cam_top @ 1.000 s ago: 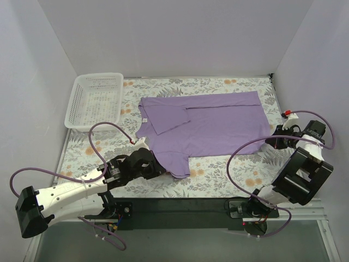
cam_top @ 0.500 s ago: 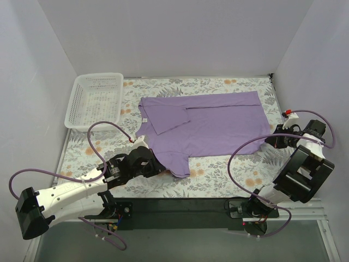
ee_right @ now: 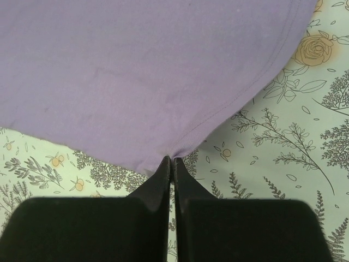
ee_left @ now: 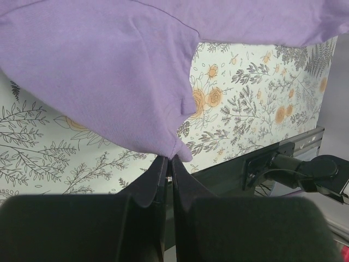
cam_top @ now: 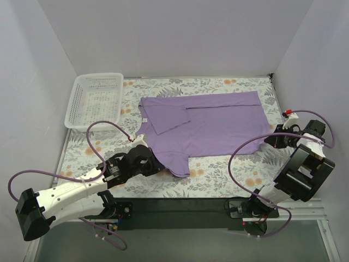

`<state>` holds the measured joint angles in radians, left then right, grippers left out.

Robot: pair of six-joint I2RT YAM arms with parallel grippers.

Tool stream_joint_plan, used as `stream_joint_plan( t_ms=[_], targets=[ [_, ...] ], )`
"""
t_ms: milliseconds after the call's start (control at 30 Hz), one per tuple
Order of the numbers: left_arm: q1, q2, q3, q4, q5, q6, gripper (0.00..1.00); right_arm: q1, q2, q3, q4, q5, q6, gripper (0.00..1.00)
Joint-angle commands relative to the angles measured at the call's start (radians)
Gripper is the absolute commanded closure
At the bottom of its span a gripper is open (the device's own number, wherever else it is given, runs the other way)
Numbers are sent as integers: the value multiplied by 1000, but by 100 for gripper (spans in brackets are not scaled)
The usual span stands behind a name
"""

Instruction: Fold and stack the t-shirts

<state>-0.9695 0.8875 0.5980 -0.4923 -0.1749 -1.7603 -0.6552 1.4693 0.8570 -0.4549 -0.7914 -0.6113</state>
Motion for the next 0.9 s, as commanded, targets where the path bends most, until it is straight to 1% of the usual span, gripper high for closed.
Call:
stream_joint_plan(
  t_ms=[0,500,867],
  targets=[
    [11,-12,37,9,-2,19,100,-3,9,43,-10,-37,5,99],
    [37,-10,48,11,11,50,100,9,48,63,-8,-51,22,99],
    [86,-10,89,-2,15,91,100,17,100,97,-1,-65,48,99]
  ],
)
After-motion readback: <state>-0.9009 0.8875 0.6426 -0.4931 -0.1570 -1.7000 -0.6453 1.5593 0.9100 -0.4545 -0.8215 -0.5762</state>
